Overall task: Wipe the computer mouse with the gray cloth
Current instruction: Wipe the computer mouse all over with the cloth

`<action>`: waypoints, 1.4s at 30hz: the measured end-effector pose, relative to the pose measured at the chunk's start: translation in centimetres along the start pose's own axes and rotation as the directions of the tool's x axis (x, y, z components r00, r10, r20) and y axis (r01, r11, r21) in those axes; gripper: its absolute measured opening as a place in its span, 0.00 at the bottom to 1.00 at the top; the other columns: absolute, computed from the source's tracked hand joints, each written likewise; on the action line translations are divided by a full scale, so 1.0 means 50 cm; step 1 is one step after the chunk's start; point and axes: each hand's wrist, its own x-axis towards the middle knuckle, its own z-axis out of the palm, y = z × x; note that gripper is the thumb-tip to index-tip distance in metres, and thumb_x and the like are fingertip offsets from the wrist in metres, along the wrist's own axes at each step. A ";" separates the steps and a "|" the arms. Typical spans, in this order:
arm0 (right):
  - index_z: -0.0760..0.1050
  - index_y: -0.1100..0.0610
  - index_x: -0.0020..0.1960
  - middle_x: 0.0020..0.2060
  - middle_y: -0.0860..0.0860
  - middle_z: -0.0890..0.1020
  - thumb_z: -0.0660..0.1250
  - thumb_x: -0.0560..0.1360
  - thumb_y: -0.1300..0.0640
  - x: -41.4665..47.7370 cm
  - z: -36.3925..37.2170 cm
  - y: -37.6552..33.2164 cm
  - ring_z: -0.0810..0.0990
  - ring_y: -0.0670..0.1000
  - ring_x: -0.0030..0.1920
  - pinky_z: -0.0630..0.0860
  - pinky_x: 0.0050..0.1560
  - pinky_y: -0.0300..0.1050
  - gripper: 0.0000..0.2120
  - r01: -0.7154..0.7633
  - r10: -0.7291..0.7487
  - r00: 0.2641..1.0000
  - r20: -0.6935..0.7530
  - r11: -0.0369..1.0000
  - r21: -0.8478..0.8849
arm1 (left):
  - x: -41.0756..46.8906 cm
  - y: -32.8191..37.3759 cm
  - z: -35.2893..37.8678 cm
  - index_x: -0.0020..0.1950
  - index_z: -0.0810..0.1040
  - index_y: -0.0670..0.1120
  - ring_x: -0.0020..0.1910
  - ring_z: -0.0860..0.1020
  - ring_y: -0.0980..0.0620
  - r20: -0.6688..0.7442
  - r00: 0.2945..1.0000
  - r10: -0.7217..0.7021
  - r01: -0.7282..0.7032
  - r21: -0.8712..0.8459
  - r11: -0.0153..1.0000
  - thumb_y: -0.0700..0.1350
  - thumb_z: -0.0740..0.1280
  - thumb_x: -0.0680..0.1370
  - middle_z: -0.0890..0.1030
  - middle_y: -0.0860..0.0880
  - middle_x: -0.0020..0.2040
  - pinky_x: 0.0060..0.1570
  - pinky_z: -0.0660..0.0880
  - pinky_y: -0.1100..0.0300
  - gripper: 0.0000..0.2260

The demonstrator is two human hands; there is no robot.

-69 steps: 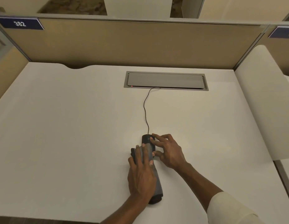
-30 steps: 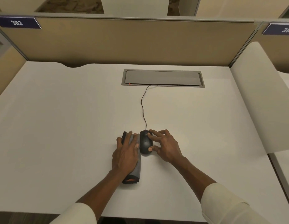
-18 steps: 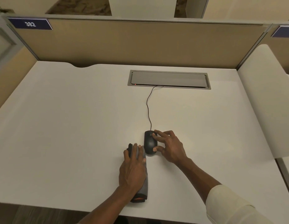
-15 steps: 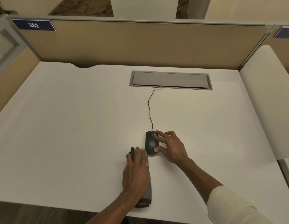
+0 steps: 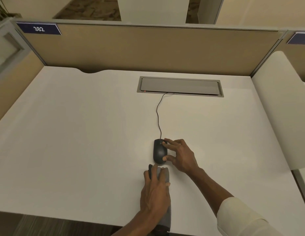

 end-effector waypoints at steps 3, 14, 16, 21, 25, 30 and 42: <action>0.75 0.42 0.75 0.76 0.36 0.73 0.78 0.72 0.43 0.003 0.002 0.006 0.69 0.45 0.70 0.79 0.59 0.51 0.33 -0.024 0.025 1.000 -0.011 0.993 0.118 | -0.012 0.005 -0.017 0.82 0.64 0.57 0.77 0.61 0.51 -0.032 0.998 -0.045 0.040 -0.144 0.989 0.53 0.60 0.87 0.58 0.54 0.83 0.66 0.77 0.60 0.22; 0.83 0.48 0.66 0.62 0.42 0.82 0.82 0.71 0.47 -0.041 -0.060 -0.022 0.85 0.45 0.52 0.79 0.49 0.32 0.25 -0.129 0.209 0.971 -0.115 0.866 0.483 | -0.033 -0.006 -0.079 0.76 0.71 0.56 0.72 0.70 0.56 -0.193 0.966 -0.172 0.041 -0.543 0.839 0.53 0.67 0.85 0.69 0.58 0.73 0.67 0.67 0.72 0.20; 0.86 0.47 0.59 0.53 0.42 0.88 0.80 0.74 0.46 -0.080 -0.066 -0.042 0.86 0.42 0.50 0.84 0.52 0.41 0.15 -0.175 0.308 0.943 -0.127 0.784 0.596 | -0.031 0.000 -0.088 0.74 0.68 0.60 0.71 0.71 0.58 -0.203 0.956 -0.213 0.036 -0.639 0.769 0.53 0.67 0.85 0.69 0.60 0.73 0.68 0.68 0.70 0.18; 0.85 0.48 0.58 0.49 0.49 0.90 0.76 0.72 0.34 -0.197 -0.063 -0.111 0.90 0.52 0.50 0.85 0.44 0.42 0.22 -0.333 0.324 0.924 0.204 0.416 0.846 | -0.013 0.008 -0.104 0.67 0.71 0.66 0.68 0.76 0.61 -0.187 0.935 -0.301 0.004 -0.843 0.539 0.44 0.66 0.86 0.75 0.60 0.69 0.70 0.75 0.60 0.17; 0.83 0.44 0.61 0.54 0.47 0.89 0.79 0.66 0.31 -0.255 -0.070 -0.126 0.88 0.50 0.54 0.85 0.48 0.43 0.28 -0.322 0.259 0.939 0.227 0.420 0.848 | 0.011 0.014 -0.112 0.68 0.75 0.58 0.62 0.81 0.52 0.042 0.907 -0.420 0.169 -0.948 0.269 0.47 0.66 0.86 0.79 0.53 0.66 0.51 0.83 0.61 0.11; 0.79 0.38 0.63 0.55 0.37 0.85 0.86 0.63 0.46 -0.273 -0.115 -0.106 0.84 0.42 0.56 0.85 0.47 0.41 0.30 -0.304 0.142 0.949 0.280 0.635 0.710 | 0.028 0.017 -0.110 0.70 0.78 0.43 0.60 0.84 0.44 0.193 0.884 -0.426 0.260 -0.960 0.104 0.43 0.67 0.86 0.84 0.42 0.64 0.46 0.82 0.64 0.13; 0.86 0.51 0.57 0.52 0.56 0.89 0.88 0.61 0.54 -0.277 -0.129 -0.078 0.89 0.59 0.53 0.87 0.49 0.53 0.26 -0.138 0.324 0.946 0.000 0.402 0.905 | 0.020 0.050 -0.130 0.61 0.86 0.39 0.55 0.88 0.43 0.433 0.857 -0.278 0.373 -0.895 -0.244 0.49 0.71 0.83 0.90 0.42 0.55 0.53 0.86 0.52 0.14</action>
